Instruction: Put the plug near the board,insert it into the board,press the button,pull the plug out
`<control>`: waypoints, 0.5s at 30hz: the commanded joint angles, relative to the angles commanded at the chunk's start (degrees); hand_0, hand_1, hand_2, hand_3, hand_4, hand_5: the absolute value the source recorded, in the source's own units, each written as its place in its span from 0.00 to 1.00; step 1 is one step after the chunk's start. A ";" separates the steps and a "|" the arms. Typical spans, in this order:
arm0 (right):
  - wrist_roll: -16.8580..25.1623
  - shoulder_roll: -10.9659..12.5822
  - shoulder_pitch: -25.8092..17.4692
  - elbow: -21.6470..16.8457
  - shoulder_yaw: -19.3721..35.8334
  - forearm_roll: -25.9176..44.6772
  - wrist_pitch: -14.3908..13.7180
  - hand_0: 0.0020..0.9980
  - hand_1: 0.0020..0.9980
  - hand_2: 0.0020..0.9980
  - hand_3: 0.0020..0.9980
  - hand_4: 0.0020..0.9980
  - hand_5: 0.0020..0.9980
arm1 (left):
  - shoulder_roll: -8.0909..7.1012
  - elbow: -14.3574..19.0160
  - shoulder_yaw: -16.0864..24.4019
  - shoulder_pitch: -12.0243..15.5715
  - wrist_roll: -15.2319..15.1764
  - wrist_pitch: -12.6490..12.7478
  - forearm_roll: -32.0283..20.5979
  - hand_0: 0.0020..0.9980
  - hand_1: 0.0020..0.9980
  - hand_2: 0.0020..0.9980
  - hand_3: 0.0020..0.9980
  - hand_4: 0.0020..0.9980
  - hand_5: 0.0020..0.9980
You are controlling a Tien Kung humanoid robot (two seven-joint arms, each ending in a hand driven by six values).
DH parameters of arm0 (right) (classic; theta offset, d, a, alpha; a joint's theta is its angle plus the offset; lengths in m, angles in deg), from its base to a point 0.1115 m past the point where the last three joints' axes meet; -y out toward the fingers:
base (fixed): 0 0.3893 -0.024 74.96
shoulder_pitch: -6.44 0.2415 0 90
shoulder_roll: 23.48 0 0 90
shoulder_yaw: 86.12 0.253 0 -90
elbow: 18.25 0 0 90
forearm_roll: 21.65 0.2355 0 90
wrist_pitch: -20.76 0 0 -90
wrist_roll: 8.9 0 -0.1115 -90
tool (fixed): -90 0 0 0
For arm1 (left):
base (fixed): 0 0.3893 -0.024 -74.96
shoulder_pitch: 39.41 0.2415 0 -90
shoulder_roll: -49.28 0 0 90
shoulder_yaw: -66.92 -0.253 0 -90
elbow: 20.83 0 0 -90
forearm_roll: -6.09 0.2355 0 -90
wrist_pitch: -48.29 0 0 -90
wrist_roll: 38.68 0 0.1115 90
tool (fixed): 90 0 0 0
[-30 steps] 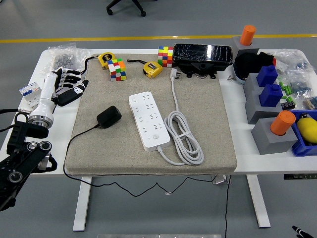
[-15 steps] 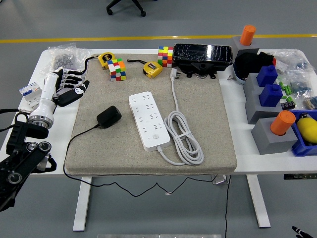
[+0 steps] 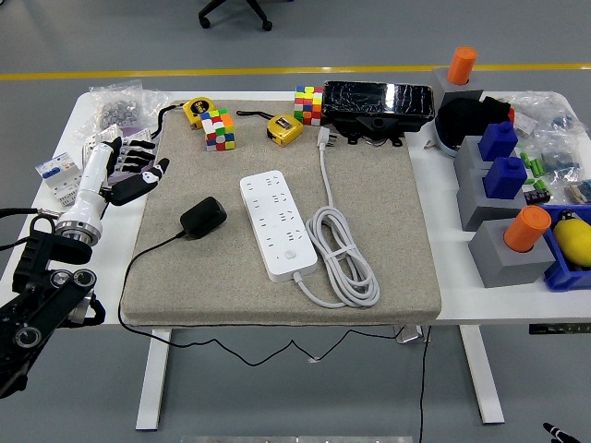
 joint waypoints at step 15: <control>-0.12 -0.64 -0.54 0.39 -0.20 0.26 0.15 0.54 0.65 0.66 0.56 0.91 0.42 | -0.19 0.32 -0.03 0.56 0.23 -0.38 0.36 0.51 0.58 0.55 0.58 0.77 0.28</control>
